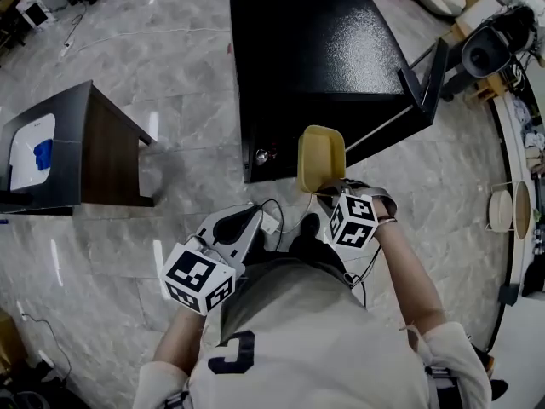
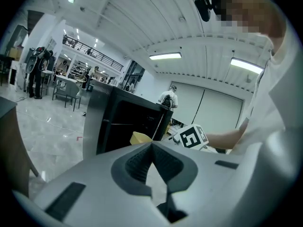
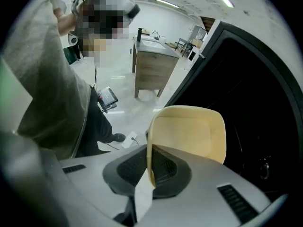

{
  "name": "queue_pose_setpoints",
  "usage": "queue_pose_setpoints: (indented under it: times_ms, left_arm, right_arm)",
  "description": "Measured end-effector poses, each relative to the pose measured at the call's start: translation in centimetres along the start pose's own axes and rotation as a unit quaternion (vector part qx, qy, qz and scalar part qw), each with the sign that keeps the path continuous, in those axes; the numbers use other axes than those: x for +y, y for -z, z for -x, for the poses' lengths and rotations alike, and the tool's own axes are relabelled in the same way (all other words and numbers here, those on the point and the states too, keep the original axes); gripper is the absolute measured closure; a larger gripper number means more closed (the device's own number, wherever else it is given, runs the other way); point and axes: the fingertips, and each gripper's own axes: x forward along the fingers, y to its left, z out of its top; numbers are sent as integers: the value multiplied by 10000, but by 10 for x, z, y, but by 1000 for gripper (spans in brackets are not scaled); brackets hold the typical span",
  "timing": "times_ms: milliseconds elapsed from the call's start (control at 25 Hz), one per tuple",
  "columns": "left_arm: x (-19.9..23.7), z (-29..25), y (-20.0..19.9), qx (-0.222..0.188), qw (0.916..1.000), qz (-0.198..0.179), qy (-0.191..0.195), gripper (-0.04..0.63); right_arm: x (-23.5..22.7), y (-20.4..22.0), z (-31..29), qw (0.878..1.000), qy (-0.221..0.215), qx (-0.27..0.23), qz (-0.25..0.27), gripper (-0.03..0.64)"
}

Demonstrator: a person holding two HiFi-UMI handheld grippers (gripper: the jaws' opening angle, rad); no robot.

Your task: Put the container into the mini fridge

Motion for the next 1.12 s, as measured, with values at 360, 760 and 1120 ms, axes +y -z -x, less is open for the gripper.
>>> queue_pose_setpoints:
  times_ms: [360,760,1120]
  left_arm:
    - [18,-23,10,235,9979,277,-537,538]
    - [44,-48,0,268,9905,522,-1242,538]
    - [53,-56,-2,377,9880,613,-1370,538]
  right_arm:
    - [-40,31,-53,9994,-118,223,215,584]
    - [-90,52,-99,9968,-284,336,666,584]
    - [-112,57,-128,9961,-328,451,682,584]
